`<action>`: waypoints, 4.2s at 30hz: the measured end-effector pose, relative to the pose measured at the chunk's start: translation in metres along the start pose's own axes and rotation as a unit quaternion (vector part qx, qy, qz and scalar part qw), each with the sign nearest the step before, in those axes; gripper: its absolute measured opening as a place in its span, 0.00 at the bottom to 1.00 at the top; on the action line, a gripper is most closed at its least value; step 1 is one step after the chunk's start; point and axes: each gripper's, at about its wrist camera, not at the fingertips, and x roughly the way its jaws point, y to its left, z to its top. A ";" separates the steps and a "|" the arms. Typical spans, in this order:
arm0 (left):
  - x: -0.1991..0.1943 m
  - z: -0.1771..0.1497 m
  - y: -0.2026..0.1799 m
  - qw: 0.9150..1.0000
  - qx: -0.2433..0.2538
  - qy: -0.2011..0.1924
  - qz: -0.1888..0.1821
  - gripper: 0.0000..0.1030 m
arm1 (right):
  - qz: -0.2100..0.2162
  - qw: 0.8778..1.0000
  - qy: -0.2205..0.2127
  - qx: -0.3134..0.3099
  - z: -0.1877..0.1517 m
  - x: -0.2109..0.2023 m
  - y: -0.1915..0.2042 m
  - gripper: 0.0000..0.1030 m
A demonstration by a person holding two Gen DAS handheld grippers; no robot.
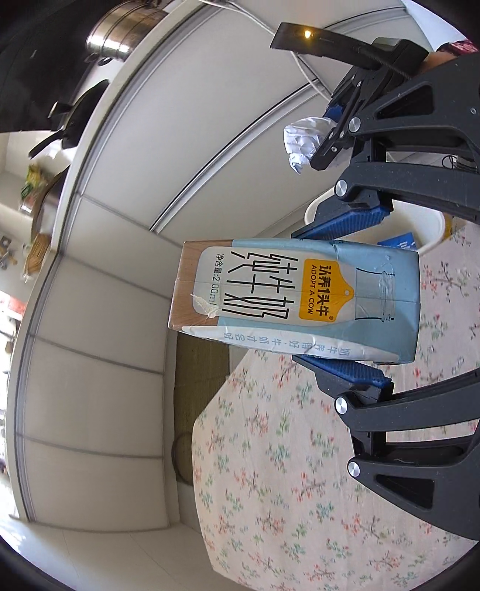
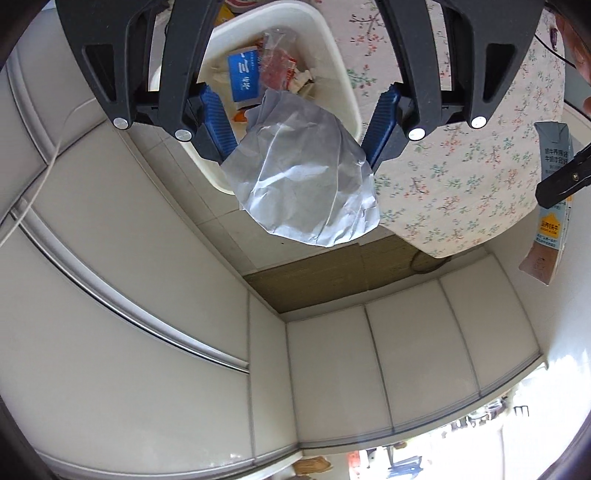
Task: Collect trash
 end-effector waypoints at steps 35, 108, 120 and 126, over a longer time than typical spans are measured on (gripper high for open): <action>0.103 -0.031 -0.117 0.992 0.106 0.063 0.017 0.93 | -0.176 0.979 -0.060 0.082 -0.015 -0.034 -0.115 0.89; -0.104 -0.023 0.112 0.954 -0.058 -0.037 0.291 0.93 | 0.013 0.994 -0.074 -0.084 -0.026 -0.049 0.195 0.94; -0.103 -0.024 0.109 0.955 -0.051 -0.038 0.289 0.93 | 0.010 0.993 -0.088 -0.080 -0.024 -0.053 0.192 0.94; -0.101 -0.024 0.105 0.956 -0.048 -0.039 0.286 0.93 | 0.007 0.993 -0.088 -0.077 -0.024 -0.053 0.190 0.94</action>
